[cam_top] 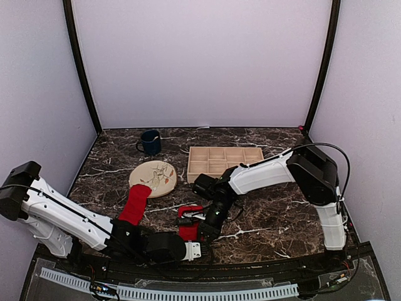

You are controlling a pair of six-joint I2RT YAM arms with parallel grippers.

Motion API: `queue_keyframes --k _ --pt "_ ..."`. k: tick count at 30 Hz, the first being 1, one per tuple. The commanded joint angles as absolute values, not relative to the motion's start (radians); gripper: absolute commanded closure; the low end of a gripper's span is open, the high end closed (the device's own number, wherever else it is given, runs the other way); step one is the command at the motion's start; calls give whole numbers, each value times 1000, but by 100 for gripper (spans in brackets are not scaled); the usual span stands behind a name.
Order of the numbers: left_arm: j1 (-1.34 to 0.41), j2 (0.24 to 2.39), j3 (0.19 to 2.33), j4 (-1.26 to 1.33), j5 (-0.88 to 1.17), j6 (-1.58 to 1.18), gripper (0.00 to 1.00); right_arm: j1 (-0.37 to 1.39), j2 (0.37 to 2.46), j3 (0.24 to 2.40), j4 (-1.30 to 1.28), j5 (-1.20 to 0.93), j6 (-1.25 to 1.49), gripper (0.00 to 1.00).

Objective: Roll the socks
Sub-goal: Roll the sock at the center of the board.

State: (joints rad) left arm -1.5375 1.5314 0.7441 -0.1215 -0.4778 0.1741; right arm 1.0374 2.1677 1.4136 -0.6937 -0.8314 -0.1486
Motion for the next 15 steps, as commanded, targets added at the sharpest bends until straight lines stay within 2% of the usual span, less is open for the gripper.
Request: queue_keyframes --k 1,5,15 --pt "-1547 1547 748 -128 -458 182 78 1031 2205 1413 -728 -802 -157 96" --pt "-1547 1587 757 -136 -496 168 72 1031 2203 1413 -729 -807 -159 96" --pt "-1546 1649 780 -133 -545 163 68 1032 2204 1418 -734 -814 -163 96"
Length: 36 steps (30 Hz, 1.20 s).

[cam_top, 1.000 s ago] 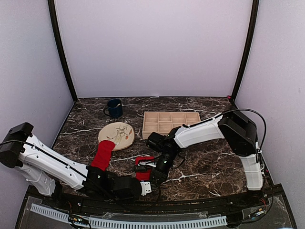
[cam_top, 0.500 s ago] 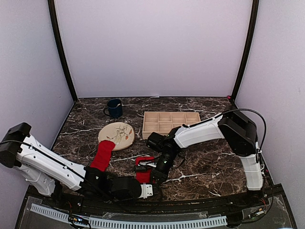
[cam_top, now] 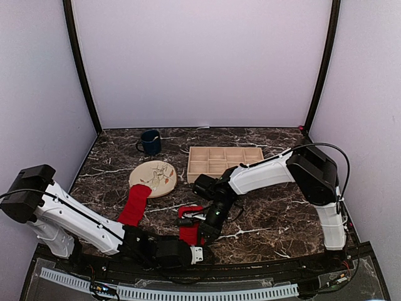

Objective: Roll the socks
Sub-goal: Roll the sock at the center of the board.

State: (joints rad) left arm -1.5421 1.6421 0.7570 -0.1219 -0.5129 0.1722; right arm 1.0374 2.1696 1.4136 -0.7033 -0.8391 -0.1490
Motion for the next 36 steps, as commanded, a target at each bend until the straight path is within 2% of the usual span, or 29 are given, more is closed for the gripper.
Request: queue_keyframes --k 1,7,13,21,29,36 --pt "-1546 1653 781 -134 -544 165 68 1031 2204 1420 -733 -816 -164 96" --pt "-1547 1683 786 -147 -527 167 69 1031 2206 1425 -742 -825 -170 96" --pt "-1539 1704 794 -175 -484 150 75 1031 2201 1430 -751 -833 -172 96" --pt "-1519 1734 806 -203 -473 131 77 1031 2187 1417 -753 -848 -172 96" --pt "-1457 1761 843 -257 -304 121 89 1031 2184 1399 -742 -853 -171 94" --pt "-1427 1766 867 -306 -150 99 92 1003 2147 1332 -647 -878 -126 86"
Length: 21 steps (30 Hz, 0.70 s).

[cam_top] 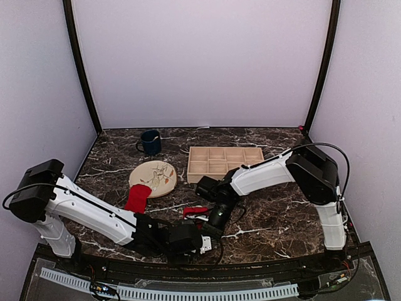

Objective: Roll the socks
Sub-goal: Roll the sock at the center of the board.

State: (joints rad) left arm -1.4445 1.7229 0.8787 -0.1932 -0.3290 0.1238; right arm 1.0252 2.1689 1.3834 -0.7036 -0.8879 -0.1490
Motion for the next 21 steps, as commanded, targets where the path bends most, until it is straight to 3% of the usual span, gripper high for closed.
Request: queue_keyframes --k 1,8,13,14,15,16,21 --pt "-1422 1765 869 -309 -134 97 93 999 2139 1320 -632 -886 -119 85" --pt "-1391 1768 887 -331 -41 104 94 965 2078 1231 -526 -944 -76 78" --pt "-1364 1766 899 -341 15 127 94 952 2057 1192 -495 -961 -62 57" --pt "-1359 1764 900 -341 25 132 94 952 2053 1186 -489 -960 -60 42" --pt "-1351 1763 901 -344 34 138 94 950 2048 1178 -482 -960 -54 5" --pt "-1346 1761 903 -348 45 145 94 949 2041 1169 -471 -958 -48 0" --pt "-1311 1754 914 -366 90 164 94 942 2013 1123 -451 -935 -33 0"
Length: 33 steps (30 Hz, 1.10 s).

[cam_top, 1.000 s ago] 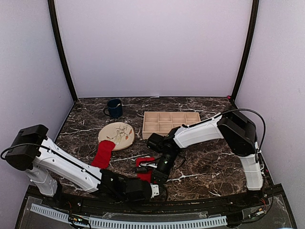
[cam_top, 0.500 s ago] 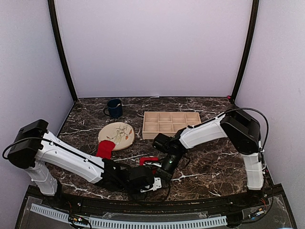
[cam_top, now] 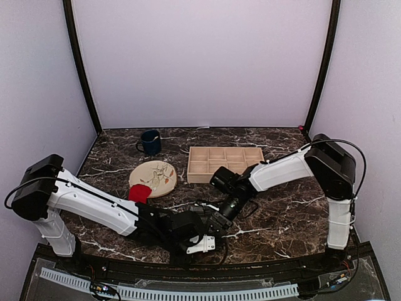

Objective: Roll the socks
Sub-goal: Roll the sock at the center of the board.

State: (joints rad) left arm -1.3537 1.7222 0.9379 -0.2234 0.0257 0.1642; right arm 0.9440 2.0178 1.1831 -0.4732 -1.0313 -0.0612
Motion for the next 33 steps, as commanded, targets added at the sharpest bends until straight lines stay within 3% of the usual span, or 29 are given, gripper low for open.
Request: queue_keyframes --k 1,13,29,33 --pt "-1304 1753 917 -371 99 166 94 939 2006 1112 -442 -929 -26 0" --pt "-1269 1711 906 -371 70 156 94 867 1852 925 -220 -688 161 0" --pt "-1230 1664 945 -350 90 264 93 842 1470 764 45 286 386 0" --pt "-1230 1674 959 -348 98 294 93 820 1446 743 112 303 379 0"
